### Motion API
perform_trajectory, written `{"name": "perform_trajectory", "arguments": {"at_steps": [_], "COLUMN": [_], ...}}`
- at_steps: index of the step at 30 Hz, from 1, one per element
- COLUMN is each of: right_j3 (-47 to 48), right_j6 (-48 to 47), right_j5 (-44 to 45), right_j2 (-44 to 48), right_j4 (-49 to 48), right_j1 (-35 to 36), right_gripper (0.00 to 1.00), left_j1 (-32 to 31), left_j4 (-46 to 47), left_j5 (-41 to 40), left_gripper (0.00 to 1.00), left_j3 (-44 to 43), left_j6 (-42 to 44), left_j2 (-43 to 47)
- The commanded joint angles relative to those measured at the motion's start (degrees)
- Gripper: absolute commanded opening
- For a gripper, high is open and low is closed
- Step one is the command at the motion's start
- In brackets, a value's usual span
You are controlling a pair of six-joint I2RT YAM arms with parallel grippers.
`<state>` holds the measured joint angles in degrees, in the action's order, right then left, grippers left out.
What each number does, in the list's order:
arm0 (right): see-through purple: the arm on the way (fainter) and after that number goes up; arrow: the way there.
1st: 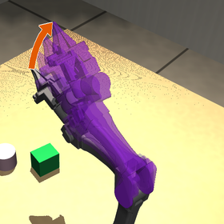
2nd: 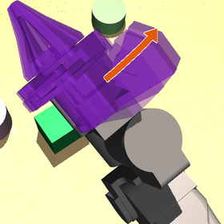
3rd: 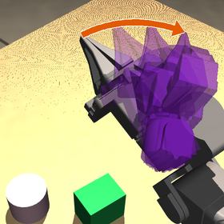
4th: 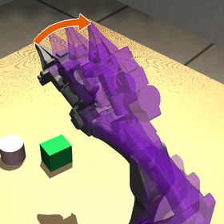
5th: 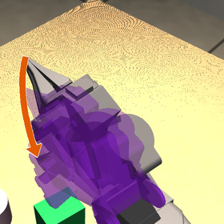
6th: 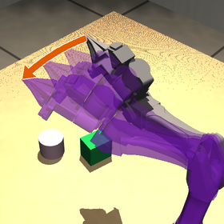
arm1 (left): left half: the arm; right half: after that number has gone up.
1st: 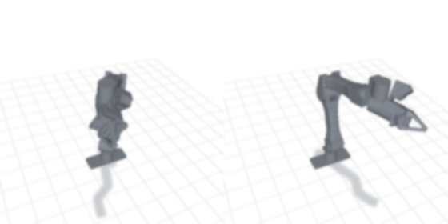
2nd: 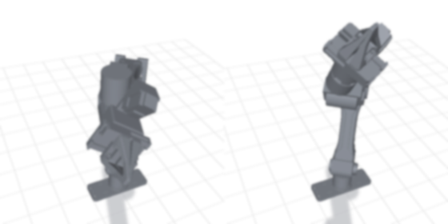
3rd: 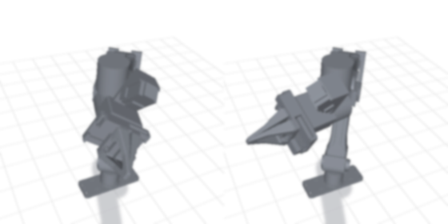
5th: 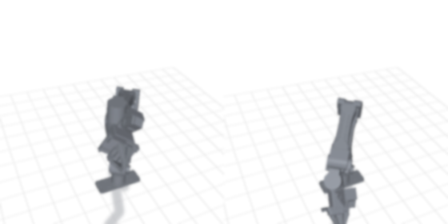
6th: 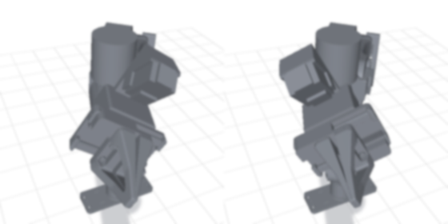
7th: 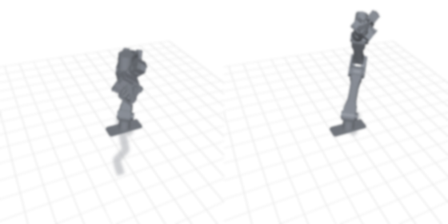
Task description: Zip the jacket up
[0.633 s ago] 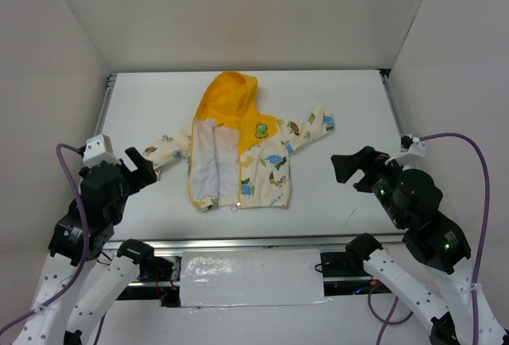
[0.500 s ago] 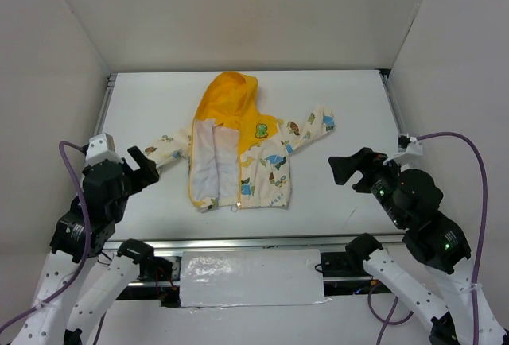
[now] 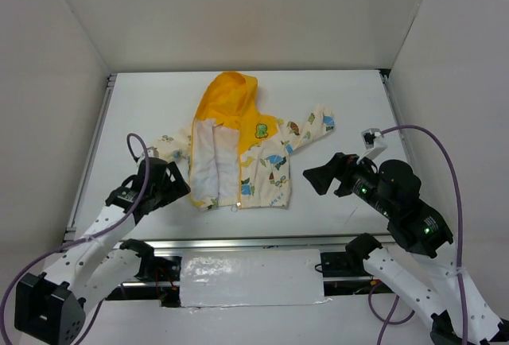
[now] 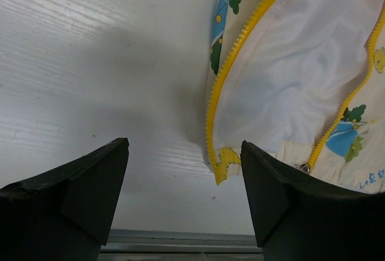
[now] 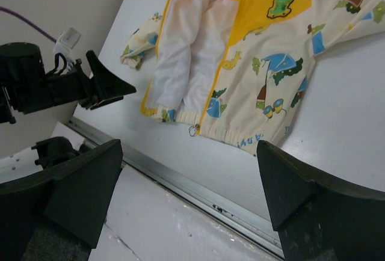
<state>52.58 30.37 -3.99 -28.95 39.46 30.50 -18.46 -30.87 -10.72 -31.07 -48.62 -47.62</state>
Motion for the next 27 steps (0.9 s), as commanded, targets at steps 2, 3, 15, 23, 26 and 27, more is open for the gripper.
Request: {"name": "perform_trajectory", "arguments": {"at_steps": [2,3,15,23,26,27], "right_j3": [-2.38,-2.83,-4.32,-6.34,-9.94,-11.25], "right_j6": [0.13,0.48,0.83,1.18,2.75,3.29], "right_j5": [-3.83,-4.01,-4.98,-6.72,-12.26,-13.40], "right_j2": [0.82,0.82,0.47,-0.67,-4.26,-7.58], "right_j4": [-5.79,-6.15,-7.47,-10.10,-16.77,-20.70], "right_j1": [0.35,0.35,0.35,0.35,0.61,0.87], "right_gripper": [1.00,1.00,1.00,1.00,1.00,1.00], "left_j1": [0.09,0.00,-2.02,-4.74,-8.78,-11.40], "left_j4": [12.21,13.37,21.90,19.98,18.40,18.31], "left_j5": [4.56,5.26,8.70,8.26,5.98,4.93], "left_gripper": [0.84,0.83,0.46,0.00,0.00,0.00], "left_j3": [2.75,3.46,6.64,4.53,1.02,-1.34], "left_j6": [-3.05,-3.41,-5.08,-5.69,-6.40,-6.31], "left_j2": [-1.51,-3.17,-9.69,-8.73,-7.67,-7.75]}}
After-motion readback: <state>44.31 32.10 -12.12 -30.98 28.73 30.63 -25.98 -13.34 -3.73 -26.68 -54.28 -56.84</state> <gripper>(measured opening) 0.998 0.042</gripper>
